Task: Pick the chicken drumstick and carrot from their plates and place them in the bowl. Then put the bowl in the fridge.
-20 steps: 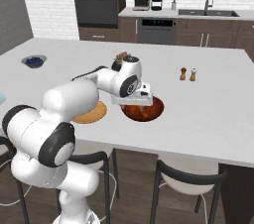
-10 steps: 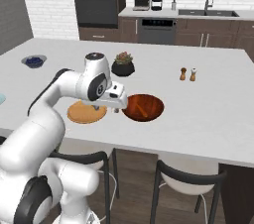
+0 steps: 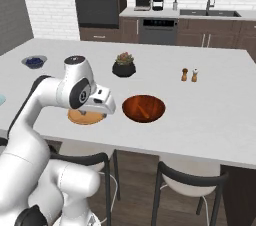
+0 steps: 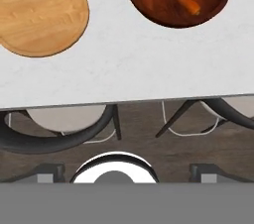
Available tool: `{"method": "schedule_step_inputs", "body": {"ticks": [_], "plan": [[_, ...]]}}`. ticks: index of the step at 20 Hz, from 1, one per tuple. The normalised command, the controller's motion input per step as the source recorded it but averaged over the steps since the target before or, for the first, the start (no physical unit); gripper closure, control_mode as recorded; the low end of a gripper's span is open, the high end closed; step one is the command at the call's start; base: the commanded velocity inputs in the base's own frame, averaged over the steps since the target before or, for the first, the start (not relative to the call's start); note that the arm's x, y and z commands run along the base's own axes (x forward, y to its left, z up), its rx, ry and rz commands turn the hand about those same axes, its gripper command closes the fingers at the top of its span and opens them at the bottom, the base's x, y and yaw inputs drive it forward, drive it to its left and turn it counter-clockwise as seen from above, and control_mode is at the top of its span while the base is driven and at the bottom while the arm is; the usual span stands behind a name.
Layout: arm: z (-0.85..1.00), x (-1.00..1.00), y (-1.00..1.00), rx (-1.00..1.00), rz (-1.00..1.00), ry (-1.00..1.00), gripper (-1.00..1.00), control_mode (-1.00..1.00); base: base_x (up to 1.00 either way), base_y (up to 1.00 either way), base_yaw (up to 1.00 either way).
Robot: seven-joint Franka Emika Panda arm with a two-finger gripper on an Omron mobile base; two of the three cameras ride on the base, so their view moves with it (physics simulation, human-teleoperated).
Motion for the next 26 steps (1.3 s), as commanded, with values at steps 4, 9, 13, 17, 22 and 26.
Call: {"method": "schedule_step_inputs", "body": {"ticks": [4,9,13,17,22,26], "plan": [[0.0,0.0,0.0,0.0,0.0,0.0,-1.0,1.0,-0.05,0.08,0.0],[0.0,0.0,0.0,0.0,0.0,0.0,-1.0,1.0,-0.41,0.95,-0.01],[0.0,0.0,0.0,0.0,0.0,0.0,-1.0,1.0,-0.1,1.0,0.0],[0.0,0.0,0.0,0.0,0.0,0.0,-1.0,1.0,-0.02,1.0,0.0],[0.0,0.0,0.0,0.0,0.0,0.0,-1.0,1.0,0.0,1.0,0.0],[0.0,0.0,0.0,0.0,0.0,0.0,-1.0,1.0,0.07,1.0,0.0]]}}
